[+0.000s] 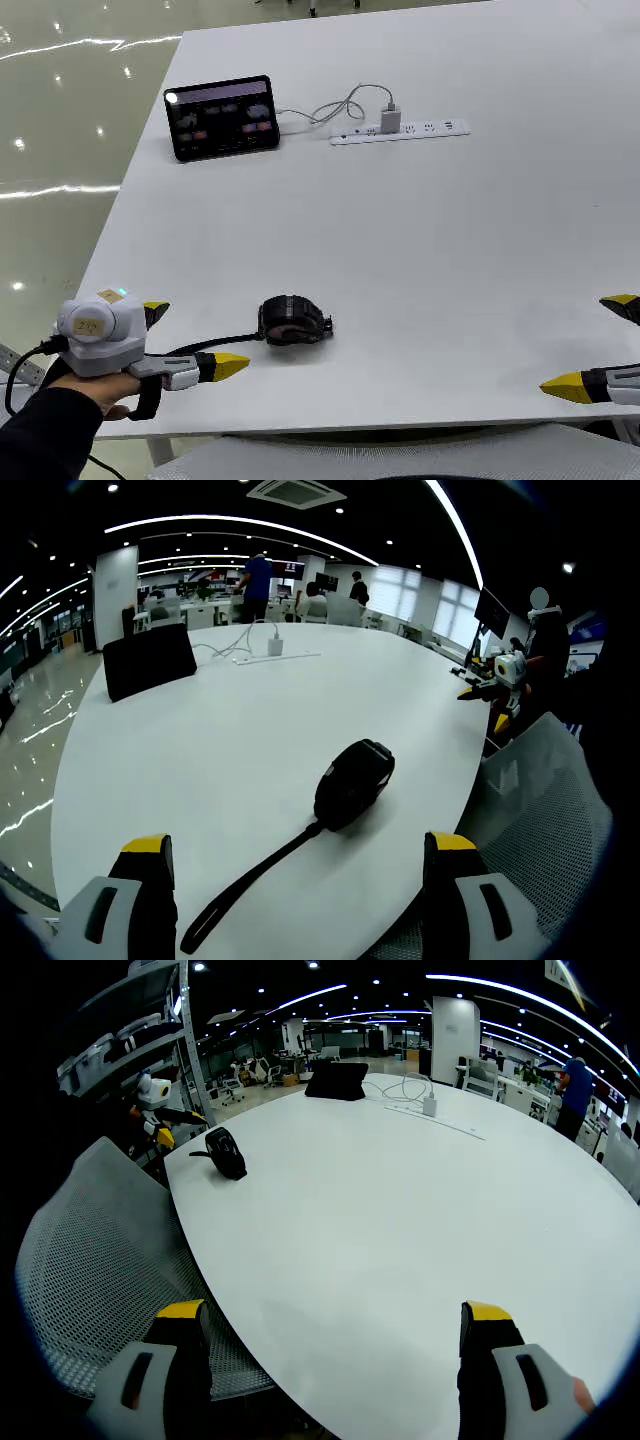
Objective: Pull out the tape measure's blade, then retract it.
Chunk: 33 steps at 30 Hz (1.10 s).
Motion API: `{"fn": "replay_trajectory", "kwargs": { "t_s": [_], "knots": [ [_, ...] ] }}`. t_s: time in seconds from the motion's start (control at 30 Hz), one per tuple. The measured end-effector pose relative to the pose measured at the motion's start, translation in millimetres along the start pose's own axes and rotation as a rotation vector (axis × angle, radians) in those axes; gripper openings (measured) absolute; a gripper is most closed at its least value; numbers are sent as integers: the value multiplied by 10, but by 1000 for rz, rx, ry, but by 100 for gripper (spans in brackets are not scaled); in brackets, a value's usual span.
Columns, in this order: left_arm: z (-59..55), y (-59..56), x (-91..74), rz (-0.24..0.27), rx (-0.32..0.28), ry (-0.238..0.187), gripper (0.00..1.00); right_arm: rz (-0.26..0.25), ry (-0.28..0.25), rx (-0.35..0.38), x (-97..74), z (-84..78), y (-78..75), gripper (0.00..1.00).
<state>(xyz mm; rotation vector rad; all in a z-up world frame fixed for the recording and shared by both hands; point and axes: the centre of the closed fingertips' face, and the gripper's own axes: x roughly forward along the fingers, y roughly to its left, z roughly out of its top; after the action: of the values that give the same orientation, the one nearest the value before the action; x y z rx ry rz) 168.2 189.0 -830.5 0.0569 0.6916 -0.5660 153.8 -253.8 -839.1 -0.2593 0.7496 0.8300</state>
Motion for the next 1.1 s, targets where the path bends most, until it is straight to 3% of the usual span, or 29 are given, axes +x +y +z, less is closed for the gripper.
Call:
{"fn": "replay_trajectory", "kwargs": {
  "t_s": [0.2, 0.47, 0.87, 1.0, 1.1],
  "knots": [
    [2, -1, -7, 0, 5, 0, 100, -1, 16, -32, -2, -16, -15, 100],
    [-23, -9, -16, -2, 5, 9, 100, 1, 12, -20, -10, -20, -12, 100],
    [38, -31, -2, -16, 18, 4, 100, -11, -2, -30, -13, 32, -40, 100],
    [-41, 1, 24, -5, 51, 64, 100, -7, -7, -38, 3, 67, -40, 100],
    [-34, -17, 36, -22, 47, 62, 100, -6, -8, -41, 26, 83, -51, 100]
  ]
}}
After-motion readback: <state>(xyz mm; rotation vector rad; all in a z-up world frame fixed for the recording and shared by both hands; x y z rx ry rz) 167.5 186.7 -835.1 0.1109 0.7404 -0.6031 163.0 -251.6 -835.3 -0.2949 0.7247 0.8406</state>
